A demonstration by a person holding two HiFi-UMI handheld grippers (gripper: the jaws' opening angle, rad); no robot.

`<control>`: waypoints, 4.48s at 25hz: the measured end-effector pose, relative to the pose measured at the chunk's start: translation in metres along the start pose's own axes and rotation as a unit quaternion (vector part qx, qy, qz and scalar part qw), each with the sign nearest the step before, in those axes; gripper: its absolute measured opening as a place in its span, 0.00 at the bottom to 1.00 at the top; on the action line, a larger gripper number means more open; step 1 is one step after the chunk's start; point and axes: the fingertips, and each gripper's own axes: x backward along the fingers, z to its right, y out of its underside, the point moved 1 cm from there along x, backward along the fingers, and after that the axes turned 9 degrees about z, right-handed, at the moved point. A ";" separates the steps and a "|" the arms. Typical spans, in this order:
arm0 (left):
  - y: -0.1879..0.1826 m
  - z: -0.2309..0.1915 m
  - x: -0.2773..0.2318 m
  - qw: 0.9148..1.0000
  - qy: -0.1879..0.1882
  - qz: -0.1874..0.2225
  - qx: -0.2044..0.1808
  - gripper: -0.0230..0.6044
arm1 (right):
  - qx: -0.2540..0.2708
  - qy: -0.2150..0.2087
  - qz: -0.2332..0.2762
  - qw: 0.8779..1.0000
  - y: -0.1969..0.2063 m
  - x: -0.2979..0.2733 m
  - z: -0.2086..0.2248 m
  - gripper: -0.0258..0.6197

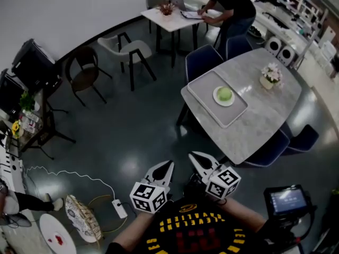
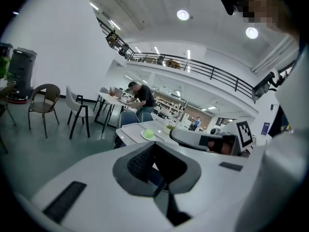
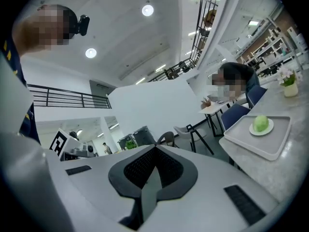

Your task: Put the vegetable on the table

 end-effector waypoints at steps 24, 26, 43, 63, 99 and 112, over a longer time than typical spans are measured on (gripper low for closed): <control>-0.027 0.034 -0.315 0.981 0.167 -0.097 -0.025 0.04 | -0.005 0.160 0.062 0.985 -0.127 -0.008 0.270 0.03; -0.032 0.029 -0.340 0.975 0.190 -0.114 -0.025 0.04 | -0.016 0.188 0.079 0.979 -0.137 -0.011 0.291 0.03; -0.040 -0.009 -0.497 0.913 0.312 -0.260 -0.035 0.04 | -0.119 0.378 0.144 0.907 -0.158 -0.029 0.405 0.04; 0.049 -0.087 -0.582 0.887 0.216 -0.404 0.053 0.17 | -0.226 0.440 0.083 0.865 -0.076 -0.008 0.486 0.13; 0.108 -0.112 -0.606 0.852 0.153 -0.497 0.064 0.17 | -0.359 0.447 0.006 0.819 0.000 -0.012 0.545 0.13; 0.113 -0.105 -0.595 0.850 0.143 -0.503 0.068 0.11 | -0.378 0.439 0.026 0.814 -0.001 -0.001 0.541 0.10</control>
